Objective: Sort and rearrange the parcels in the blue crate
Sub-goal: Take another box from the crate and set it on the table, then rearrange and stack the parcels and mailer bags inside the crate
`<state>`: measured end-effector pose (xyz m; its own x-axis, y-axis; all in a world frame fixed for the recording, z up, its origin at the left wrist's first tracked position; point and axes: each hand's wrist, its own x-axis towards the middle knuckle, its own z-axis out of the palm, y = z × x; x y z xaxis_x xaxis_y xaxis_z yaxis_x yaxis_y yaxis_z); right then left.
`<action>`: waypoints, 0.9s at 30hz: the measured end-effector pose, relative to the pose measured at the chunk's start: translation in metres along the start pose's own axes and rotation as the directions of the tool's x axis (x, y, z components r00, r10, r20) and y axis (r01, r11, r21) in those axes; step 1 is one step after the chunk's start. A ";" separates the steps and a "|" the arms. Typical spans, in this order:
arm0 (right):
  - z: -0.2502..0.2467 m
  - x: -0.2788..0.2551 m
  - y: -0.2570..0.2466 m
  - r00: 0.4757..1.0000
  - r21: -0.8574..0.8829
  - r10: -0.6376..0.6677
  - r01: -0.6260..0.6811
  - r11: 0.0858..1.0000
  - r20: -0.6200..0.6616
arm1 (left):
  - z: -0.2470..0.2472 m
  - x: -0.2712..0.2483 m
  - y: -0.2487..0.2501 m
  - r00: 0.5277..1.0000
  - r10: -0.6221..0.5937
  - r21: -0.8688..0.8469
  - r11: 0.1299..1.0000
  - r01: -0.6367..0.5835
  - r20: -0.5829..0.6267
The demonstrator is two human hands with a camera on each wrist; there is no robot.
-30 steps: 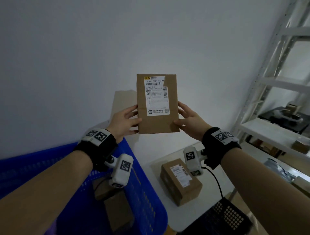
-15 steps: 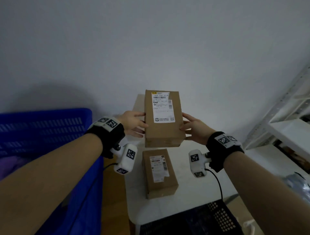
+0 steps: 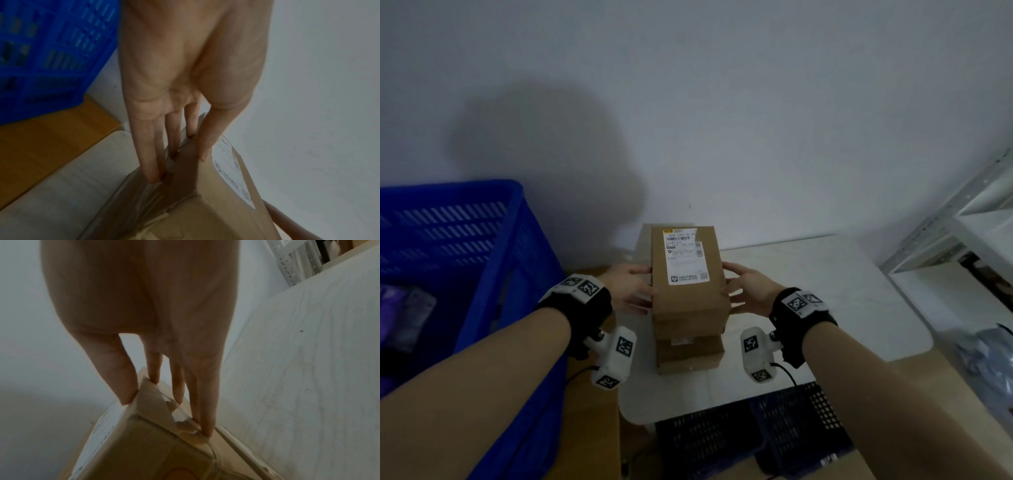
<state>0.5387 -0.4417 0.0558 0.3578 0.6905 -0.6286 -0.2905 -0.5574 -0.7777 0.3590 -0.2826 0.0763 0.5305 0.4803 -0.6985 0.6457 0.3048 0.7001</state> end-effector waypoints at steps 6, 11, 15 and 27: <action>0.003 0.006 0.014 0.998 -0.040 0.058 -0.057 0.998 0.024 | 0.006 0.004 -0.017 0.997 -0.080 -0.012 0.997 0.080 0.009; 0.003 0.008 0.022 0.999 -0.061 0.048 -0.047 0.997 0.024 | 0.011 0.007 -0.025 0.996 -0.084 -0.011 0.996 0.084 0.022; 0.009 0.009 0.017 0.995 -0.155 0.066 -0.077 0.985 -0.075 | 0.015 -0.005 -0.020 0.999 -0.042 0.202 0.978 0.047 -0.026; 0.082 -0.021 -0.103 0.904 -0.854 -0.393 0.067 0.515 -0.166 | -0.048 -0.052 0.058 0.880 0.469 0.866 0.468 -0.173 -0.078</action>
<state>0.4882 -0.3615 0.1493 0.5851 0.7672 -0.2630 0.6326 -0.6346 -0.4439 0.3426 -0.2503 0.1608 0.7269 0.6295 -0.2746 0.6864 -0.6530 0.3202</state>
